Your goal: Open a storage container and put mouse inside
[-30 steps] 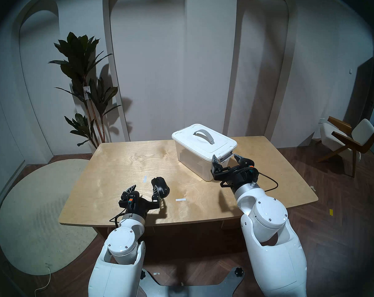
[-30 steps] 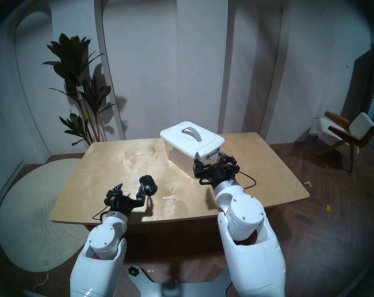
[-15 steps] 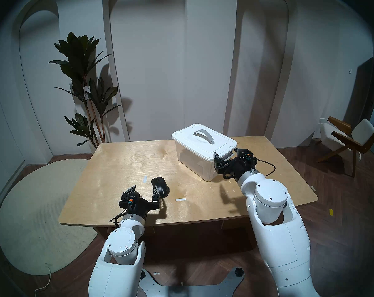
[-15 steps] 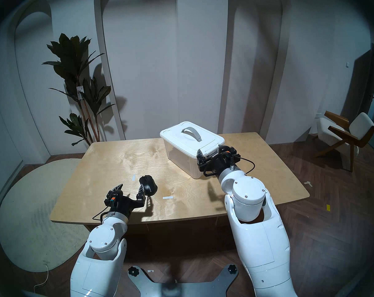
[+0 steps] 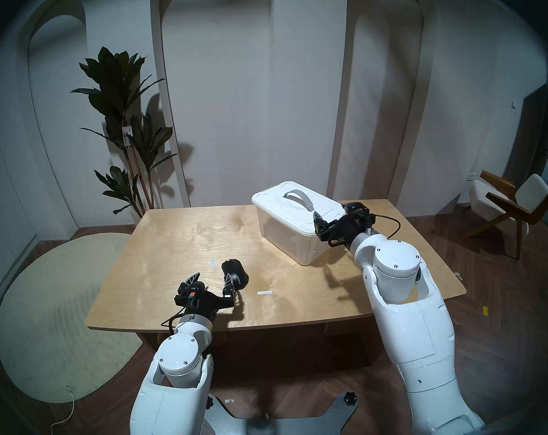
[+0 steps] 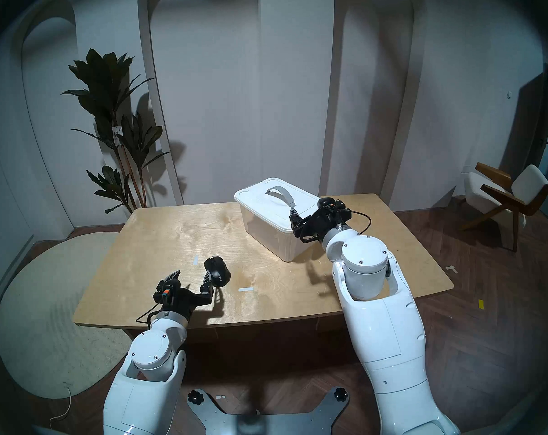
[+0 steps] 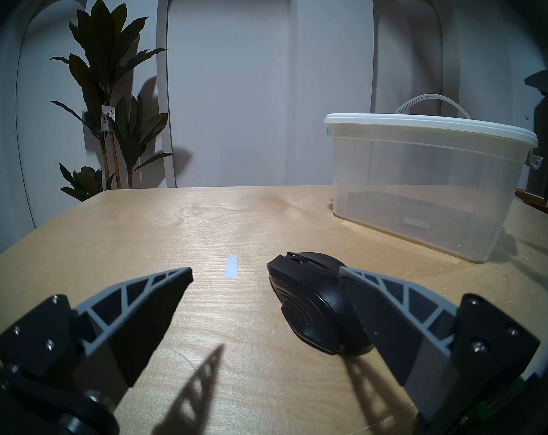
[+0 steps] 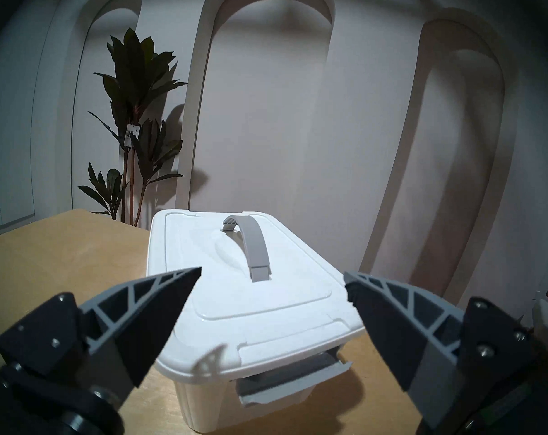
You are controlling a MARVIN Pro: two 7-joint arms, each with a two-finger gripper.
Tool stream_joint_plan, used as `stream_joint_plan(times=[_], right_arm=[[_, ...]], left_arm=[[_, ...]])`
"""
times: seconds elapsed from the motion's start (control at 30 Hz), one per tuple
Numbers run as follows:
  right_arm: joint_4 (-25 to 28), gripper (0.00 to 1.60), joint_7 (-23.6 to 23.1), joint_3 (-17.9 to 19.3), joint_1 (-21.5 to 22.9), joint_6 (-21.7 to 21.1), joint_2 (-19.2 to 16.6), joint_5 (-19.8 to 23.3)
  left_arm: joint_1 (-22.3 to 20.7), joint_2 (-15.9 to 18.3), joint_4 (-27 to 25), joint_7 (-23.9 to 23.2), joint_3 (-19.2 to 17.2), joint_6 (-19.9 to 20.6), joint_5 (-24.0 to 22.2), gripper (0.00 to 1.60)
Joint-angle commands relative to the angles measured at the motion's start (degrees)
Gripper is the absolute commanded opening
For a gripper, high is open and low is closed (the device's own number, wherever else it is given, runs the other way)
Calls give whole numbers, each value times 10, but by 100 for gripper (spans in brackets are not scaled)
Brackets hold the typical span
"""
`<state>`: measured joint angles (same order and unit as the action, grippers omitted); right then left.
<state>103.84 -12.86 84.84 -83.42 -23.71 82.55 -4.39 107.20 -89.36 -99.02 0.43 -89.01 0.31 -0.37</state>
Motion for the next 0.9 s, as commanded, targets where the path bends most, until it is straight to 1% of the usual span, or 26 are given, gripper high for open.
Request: stream_joint_plan(times=[0.0,0.03,0.07,0.1,0.37,0.67,0.73,0.77,0.87], right_arm=[[-24,160,-8,0,66,-6,3,-6],[-33,160,-10,0,77,-9,3,-7],[-33,160,-10,1,72,-8,3,-8],[-42,160,-13,0,86,-11,3,-9],[-78,160,-23,6,123,-23,7,-14],[-132,160,-40,9,173,-40,14,-15],[-146,160,-45,8,187,-43,16,-14],[-148,160,-46,9,186,-44,18,-13],[-170,160,-53,10,209,-52,25,-9]], left_arm=[[-6,0,-8,0,0,-3,0,160],[-6,0,-8,0,0,-3,0,160],[-6,0,-7,0,0,-3,0,160],[-6,0,-7,0,0,-3,0,160],[-7,0,-6,0,0,-3,0,160],[-7,0,-4,0,0,-3,0,160],[-8,0,-4,0,0,-3,0,160],[-8,0,-4,0,0,-3,0,160],[-8,0,-4,0,0,-3,0,160]])
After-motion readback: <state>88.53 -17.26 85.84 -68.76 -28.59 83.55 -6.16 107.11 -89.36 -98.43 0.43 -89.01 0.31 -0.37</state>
